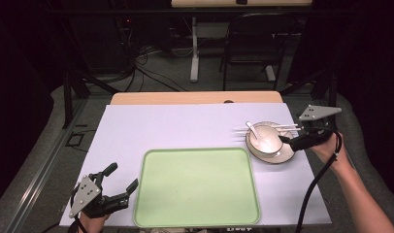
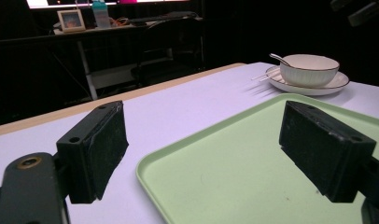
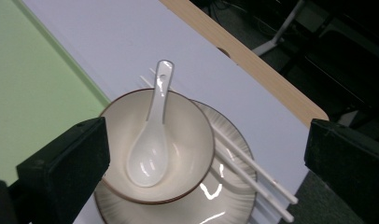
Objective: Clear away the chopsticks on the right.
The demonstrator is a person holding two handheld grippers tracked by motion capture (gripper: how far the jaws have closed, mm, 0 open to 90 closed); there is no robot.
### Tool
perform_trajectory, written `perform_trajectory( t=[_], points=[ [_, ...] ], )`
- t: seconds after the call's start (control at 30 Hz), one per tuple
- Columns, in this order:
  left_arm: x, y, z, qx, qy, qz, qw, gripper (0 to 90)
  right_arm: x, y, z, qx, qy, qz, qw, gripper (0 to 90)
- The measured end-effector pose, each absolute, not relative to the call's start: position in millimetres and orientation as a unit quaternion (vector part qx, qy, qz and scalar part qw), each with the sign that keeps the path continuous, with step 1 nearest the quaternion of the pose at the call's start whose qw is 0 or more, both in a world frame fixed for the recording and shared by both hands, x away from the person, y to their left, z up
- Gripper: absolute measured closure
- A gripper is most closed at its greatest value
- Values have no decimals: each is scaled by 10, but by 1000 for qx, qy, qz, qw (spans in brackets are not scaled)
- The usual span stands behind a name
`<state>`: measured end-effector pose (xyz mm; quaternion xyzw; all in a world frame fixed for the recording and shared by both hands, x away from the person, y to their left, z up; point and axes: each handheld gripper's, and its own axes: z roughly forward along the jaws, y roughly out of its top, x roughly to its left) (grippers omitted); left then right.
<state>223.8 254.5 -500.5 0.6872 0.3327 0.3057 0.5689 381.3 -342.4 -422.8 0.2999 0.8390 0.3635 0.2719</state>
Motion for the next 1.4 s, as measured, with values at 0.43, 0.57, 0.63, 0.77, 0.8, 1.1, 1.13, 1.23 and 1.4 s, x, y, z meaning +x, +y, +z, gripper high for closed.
perform_trajectory(
  t=[0.43, 0.57, 0.63, 0.77, 0.8, 1.1, 1.13, 1.23, 1.4],
  points=[
    [2242, 2544, -5007, 688, 332, 305, 568, 152, 4559, -3302, -3840, 271, 913, 233, 195, 8],
    [2244, 2544, -5008, 688, 333, 305, 568, 152, 4751, -3160, -3782, 251, 939, 163, 171, 14],
    [2244, 2544, -5008, 689, 332, 305, 568, 152, 4848, -3087, -3783, 238, 948, 132, 168, 32],
    [2238, 2544, -5008, 687, 333, 305, 569, 152, 5035, -2958, -3855, 215, 960, 86, 156, 31],
    [2236, 2549, -5007, 687, 332, 306, 569, 152, 5035, -2958, -3855, 215, 960, 86, 156, 31],
    [2225, 2563, -5007, 685, 333, 305, 571, 152, 5316, -3018, -4147, 235, 955, 96, 150, 143],
    [2225, 2563, -5007, 685, 333, 305, 571, 152, 5316, -3018, -4147, 235, 955, 96, 150, 143],
    [2227, 2565, -5008, 684, 334, 307, 572, 152, 5353, -3140, -4301, 252, 951, 107, 142, 213],
    [2228, 2559, -5006, 686, 334, 305, 570, 152, 5346, -3227, -4483, 265, 949, 101, 136, 370]
  ],
)
